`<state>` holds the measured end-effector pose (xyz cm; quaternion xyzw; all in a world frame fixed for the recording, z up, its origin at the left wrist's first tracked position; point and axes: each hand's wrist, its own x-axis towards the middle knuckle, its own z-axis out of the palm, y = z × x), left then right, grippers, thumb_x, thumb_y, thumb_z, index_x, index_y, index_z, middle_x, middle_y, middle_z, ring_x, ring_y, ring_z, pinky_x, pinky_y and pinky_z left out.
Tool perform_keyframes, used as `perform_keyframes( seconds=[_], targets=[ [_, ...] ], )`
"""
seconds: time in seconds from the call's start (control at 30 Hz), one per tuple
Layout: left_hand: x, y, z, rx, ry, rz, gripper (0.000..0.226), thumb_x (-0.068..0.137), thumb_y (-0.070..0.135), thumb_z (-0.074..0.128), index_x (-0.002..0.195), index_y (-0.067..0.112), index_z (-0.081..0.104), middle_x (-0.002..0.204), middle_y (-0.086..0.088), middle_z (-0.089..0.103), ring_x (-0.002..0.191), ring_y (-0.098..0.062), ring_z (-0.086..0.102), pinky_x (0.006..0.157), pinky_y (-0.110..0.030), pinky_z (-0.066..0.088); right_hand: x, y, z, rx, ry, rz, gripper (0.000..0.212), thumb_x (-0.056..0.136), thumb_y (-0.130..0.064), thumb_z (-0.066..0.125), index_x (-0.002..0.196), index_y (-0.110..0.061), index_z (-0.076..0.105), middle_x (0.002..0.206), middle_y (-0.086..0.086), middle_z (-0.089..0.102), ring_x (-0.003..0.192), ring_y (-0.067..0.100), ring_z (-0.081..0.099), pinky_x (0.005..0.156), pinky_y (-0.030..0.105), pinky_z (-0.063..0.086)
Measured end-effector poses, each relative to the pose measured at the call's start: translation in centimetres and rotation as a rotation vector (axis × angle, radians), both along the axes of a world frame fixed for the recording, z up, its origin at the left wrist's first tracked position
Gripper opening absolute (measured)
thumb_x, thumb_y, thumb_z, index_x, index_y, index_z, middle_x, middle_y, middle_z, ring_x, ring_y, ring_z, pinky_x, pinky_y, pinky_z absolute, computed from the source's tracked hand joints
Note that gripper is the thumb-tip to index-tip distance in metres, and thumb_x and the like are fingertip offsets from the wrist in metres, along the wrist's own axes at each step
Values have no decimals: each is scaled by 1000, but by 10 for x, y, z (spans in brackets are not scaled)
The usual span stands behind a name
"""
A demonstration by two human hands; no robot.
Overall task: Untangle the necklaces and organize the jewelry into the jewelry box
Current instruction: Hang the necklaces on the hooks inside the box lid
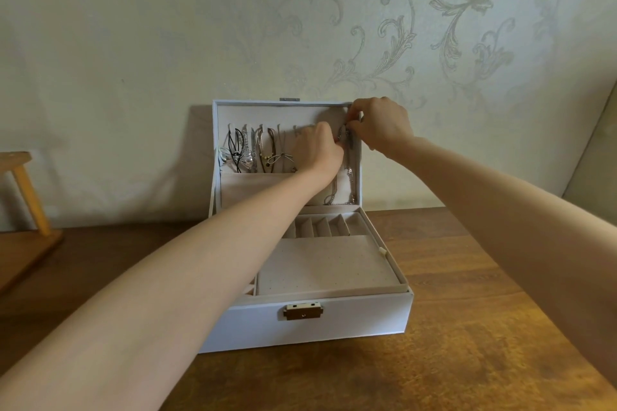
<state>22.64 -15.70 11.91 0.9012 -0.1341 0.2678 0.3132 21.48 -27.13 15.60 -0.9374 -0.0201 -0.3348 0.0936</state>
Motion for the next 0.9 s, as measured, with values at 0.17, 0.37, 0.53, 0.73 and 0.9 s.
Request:
perform_keyframes(
  seconds=[0.17, 0.37, 0.53, 0.73, 0.9],
  targets=[
    [-2, 4, 0, -43, 1, 28, 14, 89, 15, 54, 96, 7, 63, 97, -11, 66, 91, -28, 60, 59, -31, 37, 1, -1, -7, 45, -28, 43, 24, 85, -12, 49, 99, -23, 65, 61, 1, 58, 83, 26, 61, 68, 32, 43],
    [-5, 4, -3, -75, -41, 17, 16, 92, 17, 52, 102, 10, 64, 104, -8, 66, 100, -25, 58, 70, -32, 42, 1, -6, -9, 124, -49, 85, 10, 88, -19, 52, 88, -25, 60, 54, 4, 65, 47, 15, 56, 62, 33, 51],
    [-10, 4, -1, -50, -38, 11, 16, 93, 15, 52, 105, 9, 62, 105, -8, 65, 98, -25, 60, 64, -29, 37, 3, -4, -7, 150, -47, 71, 7, 88, -21, 53, 85, -26, 57, 53, 4, 64, 47, 17, 56, 63, 33, 51],
    [-14, 6, 2, 29, -18, 49, 16, 92, 16, 54, 103, 8, 62, 105, -11, 66, 98, -28, 61, 62, -30, 36, 7, 3, -4, -34, -115, -35, 16, 88, -20, 54, 101, -15, 61, 86, 15, 67, 88, 36, 59, 66, 34, 35],
    [-18, 6, 4, 93, -14, 42, 16, 92, 13, 54, 105, 5, 59, 108, -15, 63, 101, -32, 58, 63, -33, 36, 5, 15, -5, -234, -48, -53, 19, 90, -19, 51, 105, -15, 61, 93, 16, 65, 87, 36, 59, 64, 32, 32]
  ],
)
